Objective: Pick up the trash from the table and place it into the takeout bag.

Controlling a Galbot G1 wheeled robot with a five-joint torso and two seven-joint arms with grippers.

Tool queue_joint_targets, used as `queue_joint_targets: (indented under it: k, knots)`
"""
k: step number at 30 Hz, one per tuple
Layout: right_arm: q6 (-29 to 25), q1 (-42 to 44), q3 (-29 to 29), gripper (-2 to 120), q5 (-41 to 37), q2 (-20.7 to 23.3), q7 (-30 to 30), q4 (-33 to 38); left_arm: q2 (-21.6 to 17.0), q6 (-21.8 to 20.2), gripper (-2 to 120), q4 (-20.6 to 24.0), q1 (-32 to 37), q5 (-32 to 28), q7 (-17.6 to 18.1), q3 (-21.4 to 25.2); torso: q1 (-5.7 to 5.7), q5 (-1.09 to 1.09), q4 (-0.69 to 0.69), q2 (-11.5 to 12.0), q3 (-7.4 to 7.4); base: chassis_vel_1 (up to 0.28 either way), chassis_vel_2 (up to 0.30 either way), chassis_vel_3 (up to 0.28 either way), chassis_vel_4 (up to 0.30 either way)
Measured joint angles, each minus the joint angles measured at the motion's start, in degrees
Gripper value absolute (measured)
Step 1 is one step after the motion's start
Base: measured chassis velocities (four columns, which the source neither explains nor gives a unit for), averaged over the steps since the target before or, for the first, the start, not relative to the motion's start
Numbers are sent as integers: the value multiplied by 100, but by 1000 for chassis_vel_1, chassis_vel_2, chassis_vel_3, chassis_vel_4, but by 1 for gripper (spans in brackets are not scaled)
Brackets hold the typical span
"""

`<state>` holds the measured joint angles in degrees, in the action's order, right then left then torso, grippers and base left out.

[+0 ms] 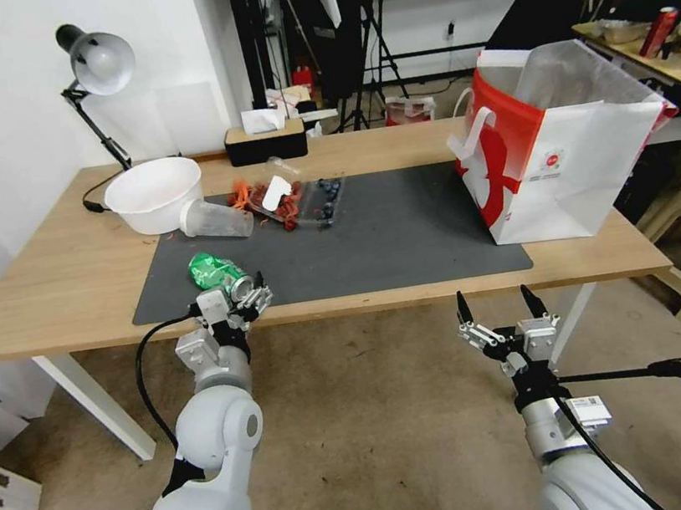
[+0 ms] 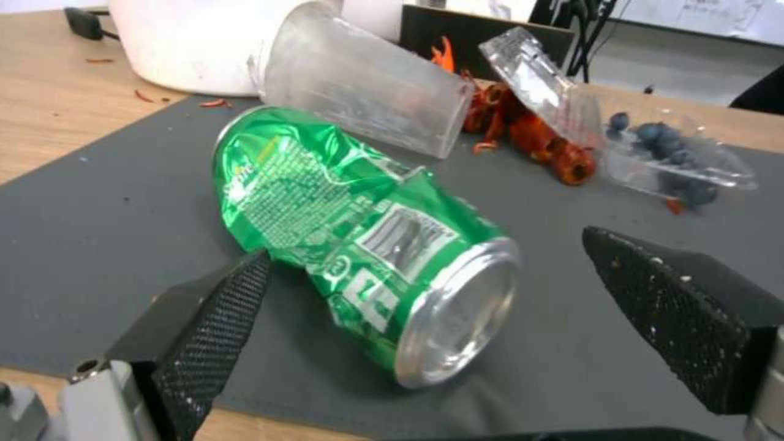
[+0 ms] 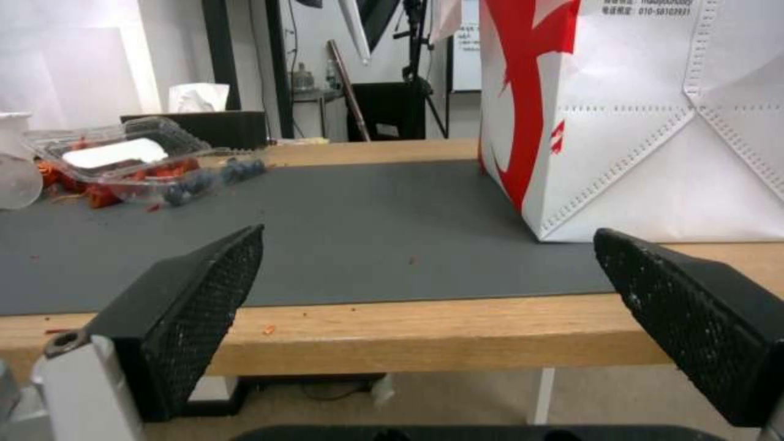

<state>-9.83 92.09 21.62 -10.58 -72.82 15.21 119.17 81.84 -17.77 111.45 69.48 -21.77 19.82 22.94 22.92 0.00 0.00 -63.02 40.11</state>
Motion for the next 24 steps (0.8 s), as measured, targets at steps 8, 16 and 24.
queue_joint_targets:
  k: [8,16,24]
  knots:
    - [-4,0,-9,100,9,-17,0,-1,32,45,96,-200,-125,182,51,-34,0,0,0,0,-1,0,0,0,0]
    - [-16,-9,-30,100,44,-62,3,-52,36,93,96,-410,-264,378,92,-42,0,0,0,0,-1,0,0,0,0]
    - [-19,-30,-35,100,58,-82,10,-86,19,72,94,-546,-395,431,126,-61,0,0,0,0,-1,0,0,0,0]
